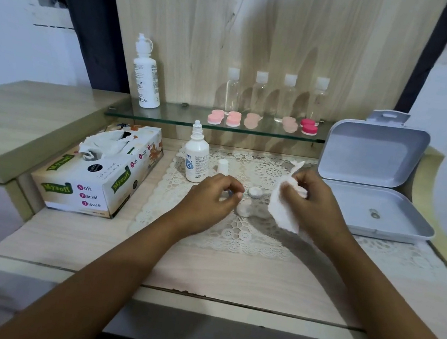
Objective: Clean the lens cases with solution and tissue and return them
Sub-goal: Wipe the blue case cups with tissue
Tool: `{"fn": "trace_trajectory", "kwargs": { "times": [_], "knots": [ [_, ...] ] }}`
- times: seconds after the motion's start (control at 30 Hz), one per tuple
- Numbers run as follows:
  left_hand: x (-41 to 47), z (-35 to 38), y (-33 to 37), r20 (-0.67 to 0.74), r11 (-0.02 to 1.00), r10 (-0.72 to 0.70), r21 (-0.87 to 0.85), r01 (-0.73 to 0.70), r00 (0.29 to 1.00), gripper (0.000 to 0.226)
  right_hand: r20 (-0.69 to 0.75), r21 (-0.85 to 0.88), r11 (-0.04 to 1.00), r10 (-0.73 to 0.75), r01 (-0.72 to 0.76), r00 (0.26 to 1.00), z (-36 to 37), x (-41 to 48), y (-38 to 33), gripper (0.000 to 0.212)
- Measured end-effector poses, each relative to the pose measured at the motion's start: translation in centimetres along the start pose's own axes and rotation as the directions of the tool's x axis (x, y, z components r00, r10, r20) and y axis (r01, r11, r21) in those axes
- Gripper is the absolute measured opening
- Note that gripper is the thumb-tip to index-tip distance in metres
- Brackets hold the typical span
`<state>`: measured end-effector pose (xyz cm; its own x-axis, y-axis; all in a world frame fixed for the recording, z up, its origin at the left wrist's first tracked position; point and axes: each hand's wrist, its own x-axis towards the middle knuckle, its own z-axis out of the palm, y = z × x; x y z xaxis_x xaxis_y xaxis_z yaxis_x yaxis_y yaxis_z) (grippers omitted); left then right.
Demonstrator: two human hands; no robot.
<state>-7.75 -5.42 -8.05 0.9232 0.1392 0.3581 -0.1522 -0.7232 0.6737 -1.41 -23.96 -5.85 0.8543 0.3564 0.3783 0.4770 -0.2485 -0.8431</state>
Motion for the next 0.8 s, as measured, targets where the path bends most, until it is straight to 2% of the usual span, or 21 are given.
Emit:
{"fn": "trace_trajectory", "kwargs": {
  "times": [0.07,0.1,0.17,0.23,0.33,0.47,0.53,0.7,0.8],
  "knots": [
    [-0.1,0.2,-0.2,0.075,0.99,0.002,0.137,-0.012,0.997,0.034,0.047,-0.269,0.959,-0.081,0.091,0.996,0.3,0.0,0.5,0.009],
    [-0.2,0.2,-0.2,0.102,0.981,-0.011,0.191,-0.009,0.995,0.043,0.077,-0.351,0.926,-0.118,0.138,0.99,0.5,-0.1,0.8,0.01],
    [-0.2,0.2,0.0,0.122,0.966,-0.026,0.259,-0.007,0.992,0.043,0.144,-0.437,0.866,-0.2,0.243,0.969,1.0,-0.2,1.5,0.015],
    [-0.2,0.4,0.2,0.111,0.956,-0.001,0.293,-0.032,0.994,0.032,0.21,-0.456,0.833,-0.241,0.313,0.948,1.3,-0.4,1.8,0.016],
    [-0.1,0.4,0.1,0.095,0.953,0.015,0.301,-0.043,0.995,0.029,0.271,-0.454,0.811,-0.27,0.37,0.924,1.2,-0.6,1.8,0.019],
    [0.1,0.4,-0.2,0.09,0.971,0.029,0.233,-0.049,0.996,0.024,0.36,-0.537,0.753,-0.204,0.381,0.91,0.7,-0.9,1.5,0.036],
    [0.2,0.4,-0.4,0.095,0.975,0.029,0.215,-0.049,0.995,0.025,0.387,-0.604,0.69,-0.184,0.399,0.904,0.3,-0.9,1.5,0.032],
    [0.4,0.5,-0.6,0.097,0.972,0.036,0.229,-0.057,0.995,0.028,0.4,-0.707,0.525,-0.255,0.473,0.88,0.4,-0.7,1.2,0.024],
    [0.3,0.4,-0.6,0.104,0.973,0.042,0.223,-0.064,0.994,0.027,0.41,-0.719,0.49,-0.274,0.493,0.87,0.5,-0.6,1.5,0.024]
  ]
}}
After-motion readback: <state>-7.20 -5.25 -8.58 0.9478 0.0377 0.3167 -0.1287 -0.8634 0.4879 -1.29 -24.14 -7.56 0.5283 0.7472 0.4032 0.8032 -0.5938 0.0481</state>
